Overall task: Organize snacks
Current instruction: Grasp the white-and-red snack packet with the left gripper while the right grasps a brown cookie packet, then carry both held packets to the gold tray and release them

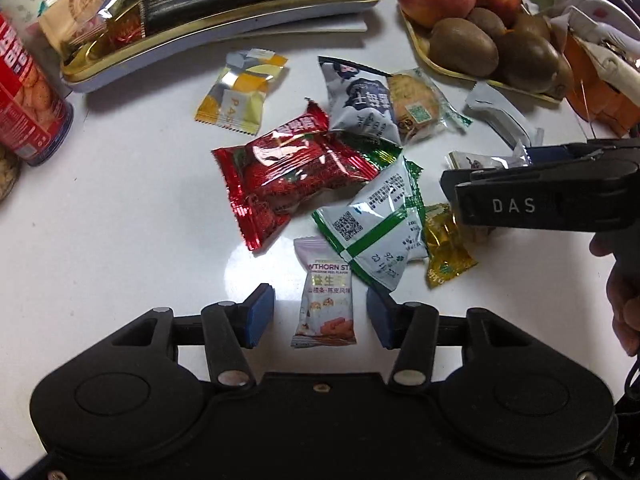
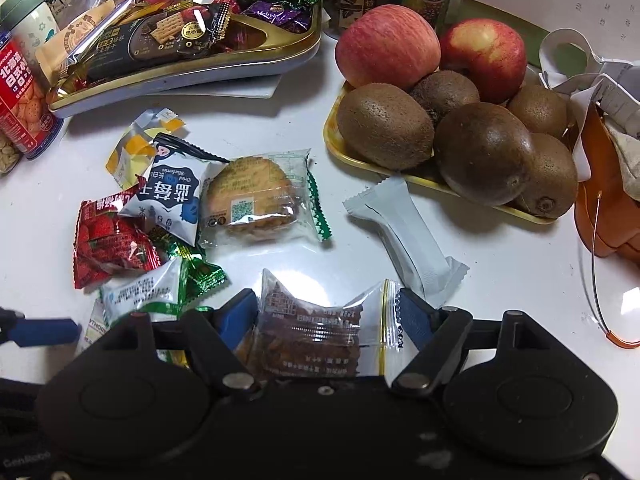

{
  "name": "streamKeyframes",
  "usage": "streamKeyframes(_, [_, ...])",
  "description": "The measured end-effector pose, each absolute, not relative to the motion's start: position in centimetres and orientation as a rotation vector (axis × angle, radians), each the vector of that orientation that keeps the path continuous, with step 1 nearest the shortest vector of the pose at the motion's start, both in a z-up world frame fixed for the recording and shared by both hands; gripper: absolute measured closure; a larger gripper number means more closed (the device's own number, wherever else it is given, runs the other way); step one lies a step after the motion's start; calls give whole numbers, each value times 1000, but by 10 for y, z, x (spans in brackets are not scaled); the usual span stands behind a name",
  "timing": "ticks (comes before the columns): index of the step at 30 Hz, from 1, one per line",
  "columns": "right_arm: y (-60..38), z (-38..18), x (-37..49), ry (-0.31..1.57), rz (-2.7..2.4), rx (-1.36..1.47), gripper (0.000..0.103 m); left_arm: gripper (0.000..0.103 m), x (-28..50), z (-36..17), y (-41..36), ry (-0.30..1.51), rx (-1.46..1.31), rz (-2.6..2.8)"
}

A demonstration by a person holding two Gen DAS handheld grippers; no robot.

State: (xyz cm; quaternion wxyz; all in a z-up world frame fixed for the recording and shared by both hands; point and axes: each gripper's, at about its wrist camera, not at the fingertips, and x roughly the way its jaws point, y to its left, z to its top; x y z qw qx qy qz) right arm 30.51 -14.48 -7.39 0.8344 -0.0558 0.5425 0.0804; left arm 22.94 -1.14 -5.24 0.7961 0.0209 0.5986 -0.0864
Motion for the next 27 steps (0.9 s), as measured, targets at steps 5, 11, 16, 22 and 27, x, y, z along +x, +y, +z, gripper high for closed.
streamKeyframes(5, [-144, -75, 304, 1145, 173, -119, 22, 74, 231, -50, -23, 1253, 123, -242])
streamKeyframes(11, [-145, -73, 302, 1127, 165, -118, 39, 79, 225, -50, -25, 1227, 148, -275])
streamKeyframes(16, [-147, -70, 299, 1112, 169, -111, 51, 79, 222, -50, -27, 1209, 153, -264])
streamKeyframes(22, [-149, -69, 295, 1092, 169, -108, 58, 80, 220, -49, -26, 1194, 135, -249])
streamKeyframes(27, [-148, -68, 293, 1087, 165, -109, 62, 80, 221, -49, -24, 1197, 112, -242])
